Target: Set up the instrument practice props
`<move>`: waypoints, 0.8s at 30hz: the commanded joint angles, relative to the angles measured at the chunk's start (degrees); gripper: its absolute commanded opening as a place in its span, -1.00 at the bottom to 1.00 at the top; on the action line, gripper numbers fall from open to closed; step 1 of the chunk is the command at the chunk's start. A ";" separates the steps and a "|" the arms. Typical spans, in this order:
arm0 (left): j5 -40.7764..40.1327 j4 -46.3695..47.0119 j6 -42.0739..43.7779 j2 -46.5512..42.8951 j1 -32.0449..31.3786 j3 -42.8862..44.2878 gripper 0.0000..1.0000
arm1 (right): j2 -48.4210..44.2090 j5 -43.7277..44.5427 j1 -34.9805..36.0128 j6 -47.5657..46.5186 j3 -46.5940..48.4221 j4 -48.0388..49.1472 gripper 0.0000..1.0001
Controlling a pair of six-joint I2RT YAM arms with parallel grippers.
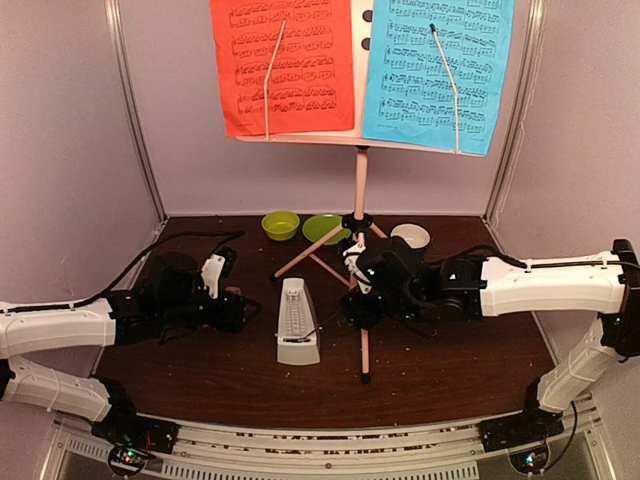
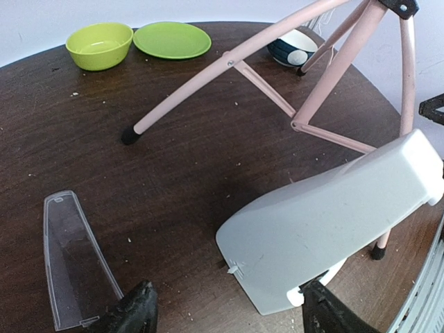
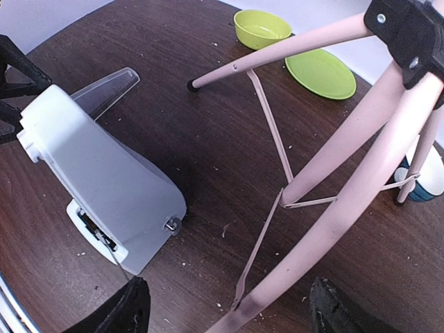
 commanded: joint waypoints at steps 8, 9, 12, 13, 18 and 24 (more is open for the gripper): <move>-3.15 -0.82 -2.52 -3.40 3.59 2.48 0.51 | -5.57 4.87 -0.14 -6.85 -0.68 -4.59 0.59; -3.26 -1.56 -3.23 -4.33 4.74 2.53 0.52 | -6.48 4.44 -0.14 -6.98 -0.05 -5.03 0.60; -3.39 -4.07 -4.76 -7.17 9.25 2.66 0.56 | -10.01 2.22 -0.10 -7.36 0.90 -4.91 0.66; -3.54 -5.12 -4.63 -8.12 10.34 2.96 0.56 | -11.23 1.37 -0.14 -7.38 1.07 -4.65 0.68; -4.63 -11.23 0.14 -10.81 12.94 7.45 0.66 | -15.84 -1.78 -0.90 -6.12 1.64 -4.51 0.94; -1.73 -20.95 4.46 -6.97 12.94 18.56 0.74 | -20.52 -5.08 -3.97 -2.96 1.36 -4.58 1.00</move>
